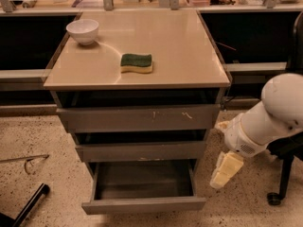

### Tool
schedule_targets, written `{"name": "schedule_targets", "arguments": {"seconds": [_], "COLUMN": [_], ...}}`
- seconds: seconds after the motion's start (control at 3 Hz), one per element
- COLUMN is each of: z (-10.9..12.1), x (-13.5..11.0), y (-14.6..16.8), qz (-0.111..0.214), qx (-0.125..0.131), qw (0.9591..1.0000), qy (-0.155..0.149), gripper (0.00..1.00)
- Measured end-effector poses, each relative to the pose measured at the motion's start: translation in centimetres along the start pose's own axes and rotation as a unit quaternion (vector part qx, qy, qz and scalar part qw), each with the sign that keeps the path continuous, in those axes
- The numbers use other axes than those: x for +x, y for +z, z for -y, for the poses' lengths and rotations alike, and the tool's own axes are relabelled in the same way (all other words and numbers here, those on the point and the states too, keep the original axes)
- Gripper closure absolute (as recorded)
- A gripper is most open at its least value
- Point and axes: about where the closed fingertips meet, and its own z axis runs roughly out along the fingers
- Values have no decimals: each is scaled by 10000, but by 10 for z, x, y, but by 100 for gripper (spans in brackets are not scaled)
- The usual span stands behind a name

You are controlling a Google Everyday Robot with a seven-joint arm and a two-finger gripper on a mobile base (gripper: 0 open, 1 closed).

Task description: Close bottom drawer

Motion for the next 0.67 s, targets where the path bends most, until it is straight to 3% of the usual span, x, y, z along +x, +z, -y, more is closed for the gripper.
{"name": "schedule_targets", "arguments": {"seconds": [0.33,0.67], "z": [5,8], "x": [29,45], "y": [100,179], "qz": [222,497], "qx": [-282,-563], "qw": [9993,9971], "qy": [66,147], "gripper": [0,0]}}
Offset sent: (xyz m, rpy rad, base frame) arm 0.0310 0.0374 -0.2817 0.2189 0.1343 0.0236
